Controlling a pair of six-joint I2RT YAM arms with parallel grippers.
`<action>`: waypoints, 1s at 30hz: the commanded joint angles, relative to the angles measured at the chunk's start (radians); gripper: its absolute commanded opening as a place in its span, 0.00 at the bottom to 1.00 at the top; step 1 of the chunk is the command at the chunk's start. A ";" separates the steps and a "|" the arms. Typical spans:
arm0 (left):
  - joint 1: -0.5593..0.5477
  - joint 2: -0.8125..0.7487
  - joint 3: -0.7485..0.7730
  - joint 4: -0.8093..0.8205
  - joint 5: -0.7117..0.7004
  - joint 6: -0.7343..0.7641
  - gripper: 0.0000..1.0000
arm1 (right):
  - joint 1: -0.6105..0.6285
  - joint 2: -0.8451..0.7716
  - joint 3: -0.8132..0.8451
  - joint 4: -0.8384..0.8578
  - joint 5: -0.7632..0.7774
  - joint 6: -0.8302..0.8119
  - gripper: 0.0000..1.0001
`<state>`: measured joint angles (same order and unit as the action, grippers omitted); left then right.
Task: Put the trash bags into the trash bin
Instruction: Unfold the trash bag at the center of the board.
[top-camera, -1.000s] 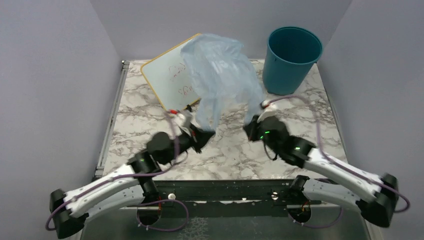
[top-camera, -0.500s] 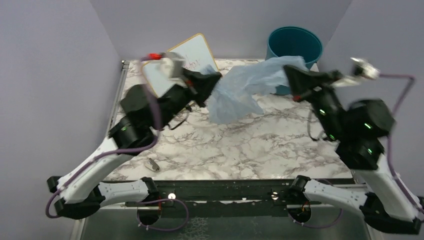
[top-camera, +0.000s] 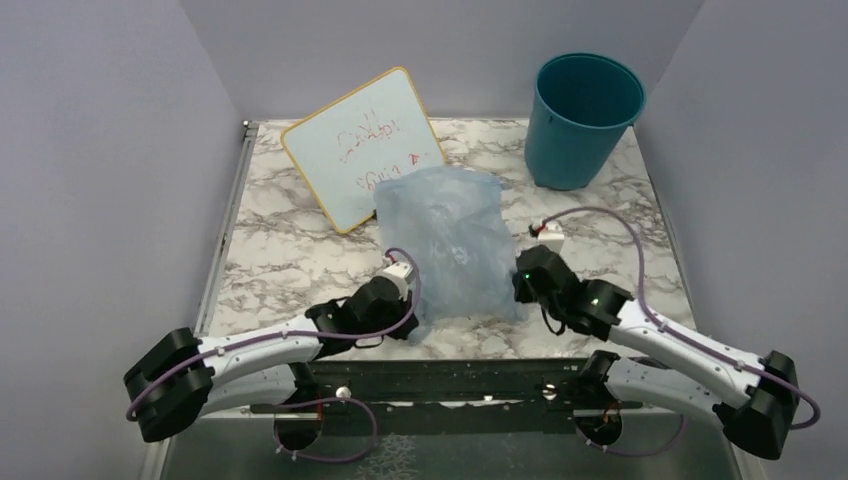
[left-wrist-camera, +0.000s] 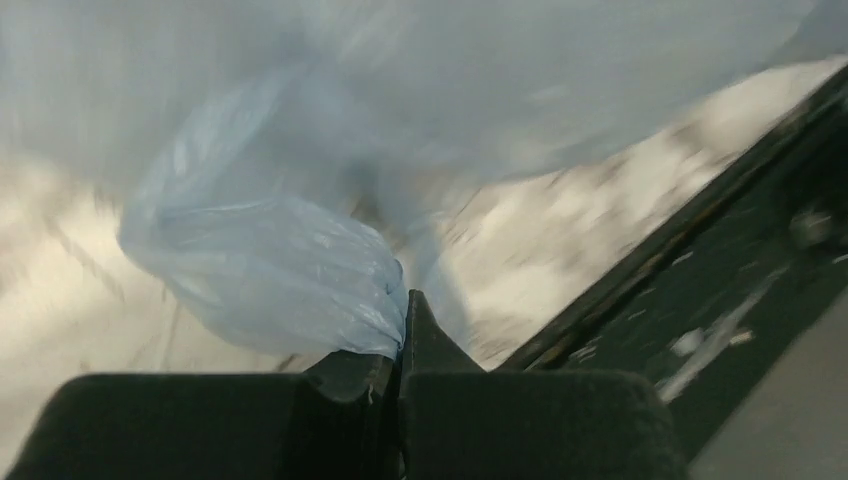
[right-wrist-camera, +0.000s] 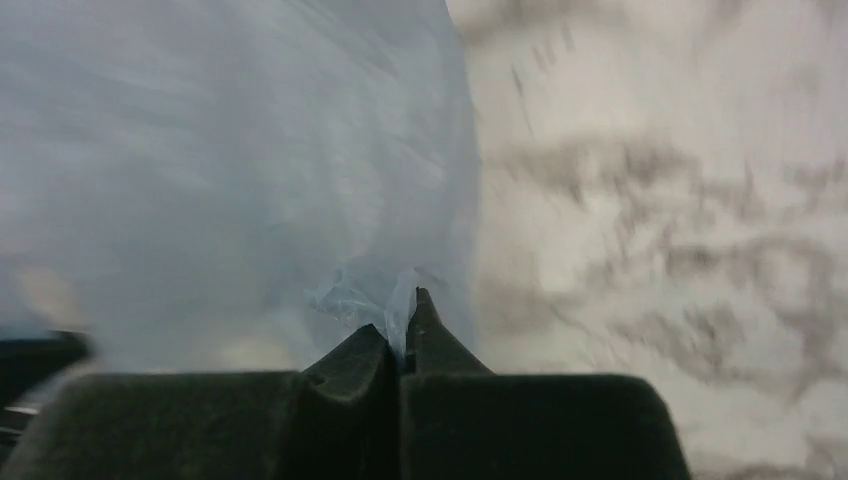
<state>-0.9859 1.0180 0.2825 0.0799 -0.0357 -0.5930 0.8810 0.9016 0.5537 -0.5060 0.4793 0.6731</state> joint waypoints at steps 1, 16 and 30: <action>-0.002 -0.043 0.568 -0.116 -0.095 0.213 0.00 | -0.002 -0.026 0.514 0.158 0.062 -0.301 0.01; -0.003 -0.371 0.245 -0.029 -0.015 0.072 0.03 | -0.001 -0.195 0.097 -0.092 0.116 0.080 0.01; -0.016 -0.083 1.173 -0.295 -0.097 0.504 0.01 | -0.002 -0.042 0.980 0.203 -0.028 -0.521 0.01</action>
<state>-1.0012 0.9005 0.9173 -0.1928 -0.1375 -0.3496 0.8780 0.8665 1.2865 -0.4332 0.4835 0.4004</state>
